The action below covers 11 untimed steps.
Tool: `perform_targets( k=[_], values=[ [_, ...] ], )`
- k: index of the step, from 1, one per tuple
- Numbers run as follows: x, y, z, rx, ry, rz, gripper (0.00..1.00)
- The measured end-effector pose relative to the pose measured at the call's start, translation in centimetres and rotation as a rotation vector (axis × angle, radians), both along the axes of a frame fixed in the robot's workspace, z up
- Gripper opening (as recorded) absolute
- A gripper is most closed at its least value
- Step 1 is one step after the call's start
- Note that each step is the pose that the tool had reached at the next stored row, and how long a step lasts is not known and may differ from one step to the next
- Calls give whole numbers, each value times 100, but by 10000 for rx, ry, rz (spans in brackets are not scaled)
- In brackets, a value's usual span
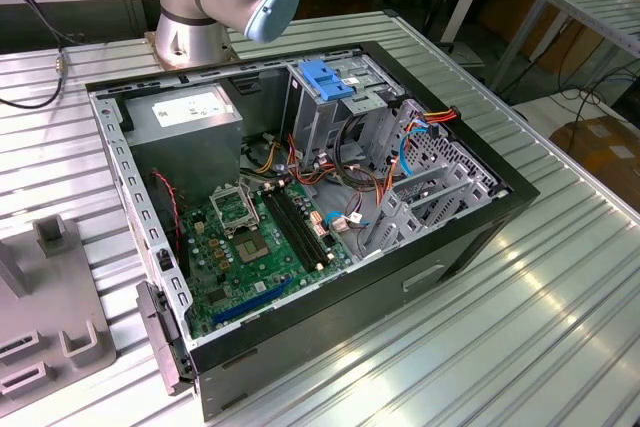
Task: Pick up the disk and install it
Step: 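Pick up the disk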
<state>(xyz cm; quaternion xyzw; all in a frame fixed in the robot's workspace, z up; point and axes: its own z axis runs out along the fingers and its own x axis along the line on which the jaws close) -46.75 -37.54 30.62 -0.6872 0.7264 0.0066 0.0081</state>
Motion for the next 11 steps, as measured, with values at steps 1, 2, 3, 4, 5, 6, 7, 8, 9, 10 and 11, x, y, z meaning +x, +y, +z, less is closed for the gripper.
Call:
perform_targets(
  k=[1, 2, 3, 4, 5, 6, 7, 8, 9, 10, 11],
  values=[
    [4, 0, -3, 1, -1, 42, 60],
    [8, 0, -5, 0, -1, 46, 60],
    [12, 0, -8, 1, -1, 49, 60],
    [14, 0, -10, 1, -2, 51, 60],
    [15, 0, -13, 1, -1, 56, 60],
    [16, 0, -14, 0, 0, 64, 60],
    [16, 0, -14, -1, 2, 72, 58],
    [16, 0, -16, -1, 2, 77, 52],
    [16, 0, -17, -1, 2, 79, 52],
    [16, 0, -19, -1, 1, 81, 52],
    [16, 0, -21, -1, 1, 82, 45]
  ],
)
